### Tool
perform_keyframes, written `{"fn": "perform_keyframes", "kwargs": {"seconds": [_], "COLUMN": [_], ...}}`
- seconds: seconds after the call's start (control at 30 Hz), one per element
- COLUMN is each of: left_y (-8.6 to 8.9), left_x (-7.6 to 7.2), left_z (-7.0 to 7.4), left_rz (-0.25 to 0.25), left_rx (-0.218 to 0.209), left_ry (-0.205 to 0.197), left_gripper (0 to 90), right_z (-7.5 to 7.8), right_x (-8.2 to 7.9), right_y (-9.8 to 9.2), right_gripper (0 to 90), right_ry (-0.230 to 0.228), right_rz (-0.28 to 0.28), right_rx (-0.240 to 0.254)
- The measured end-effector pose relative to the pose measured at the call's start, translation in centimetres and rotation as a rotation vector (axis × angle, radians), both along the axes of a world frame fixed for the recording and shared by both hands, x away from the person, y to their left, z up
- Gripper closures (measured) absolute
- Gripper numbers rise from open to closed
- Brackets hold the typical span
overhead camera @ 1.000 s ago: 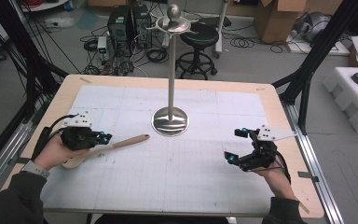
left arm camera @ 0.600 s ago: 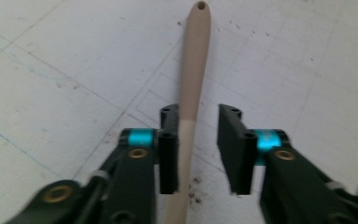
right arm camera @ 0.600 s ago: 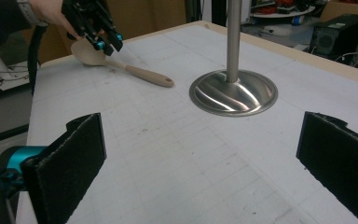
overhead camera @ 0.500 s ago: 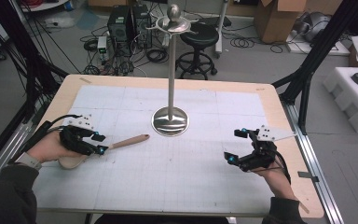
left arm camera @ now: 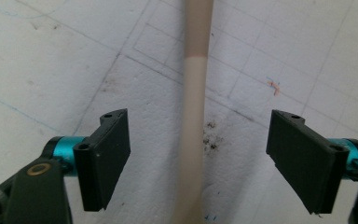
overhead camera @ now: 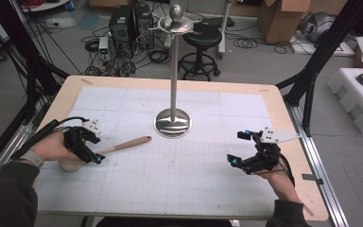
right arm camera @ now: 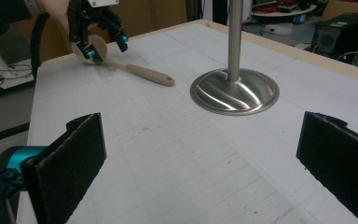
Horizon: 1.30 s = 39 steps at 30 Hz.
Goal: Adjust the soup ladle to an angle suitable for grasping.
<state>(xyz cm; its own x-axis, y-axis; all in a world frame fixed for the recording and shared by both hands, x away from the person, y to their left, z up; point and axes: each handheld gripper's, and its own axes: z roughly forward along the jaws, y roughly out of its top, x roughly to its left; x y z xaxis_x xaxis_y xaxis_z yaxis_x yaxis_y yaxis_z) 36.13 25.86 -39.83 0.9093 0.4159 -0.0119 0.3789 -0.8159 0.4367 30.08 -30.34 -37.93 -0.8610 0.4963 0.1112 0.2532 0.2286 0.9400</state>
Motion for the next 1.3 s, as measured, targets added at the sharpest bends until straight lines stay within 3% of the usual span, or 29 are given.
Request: {"fn": "perform_keyframes", "kwargs": {"seconds": [0.17, 0.3, 0.43, 0.5, 0.73, 0.87, 1.03, 1.17, 1.3], "left_y": [-0.5, -0.9, -1.1, -1.3, -2.1, -2.3, -2.4, -2.2, -1.5], "left_x": [0.5, 0.7, 0.6, 0.4, 0.7, 0.9, 0.7, 0.5, 0.4], "left_z": [-0.3, -0.7, -1.1, -1.1, -0.9, -0.9, -0.8, -0.7, 0.0], "left_rz": [-0.015, -0.021, -0.050, -0.064, -0.078, -0.058, -0.049, -0.030, 0.006], "left_rx": [0.046, 0.076, 0.146, 0.144, 0.199, 0.204, 0.216, 0.187, 0.120], "left_ry": [0.007, 0.003, 0.010, 0.019, 0.038, 0.060, 0.047, 0.017, -0.013], "left_gripper": [29.4, 40.0, 53.1, 60.0, 72.8, 77.1, 77.5, 77.6, 77.6], "right_z": [0.0, 0.1, 0.0, -0.1, -0.1, -0.1, -0.1, -0.1, -0.1], "right_x": [0.0, 0.0, 0.0, 0.0, 0.0, 0.0, 0.0, -0.1, 0.0], "right_y": [0.0, -0.2, -0.2, -0.2, -0.2, -0.2, -0.3, -0.3, -0.4], "right_gripper": [0.4, 0.4, 0.4, 0.4, 0.4, 0.4, 0.4, 0.4, 0.4], "right_ry": [-0.002, -0.001, 0.004, 0.003, 0.005, 0.001, -0.001, 0.004, 0.004], "right_rz": [-0.001, -0.004, -0.003, -0.003, -0.003, -0.003, -0.005, -0.005, -0.007], "right_rx": [0.002, 0.006, 0.008, 0.006, 0.006, 0.009, 0.011, 0.010, 0.011]}}
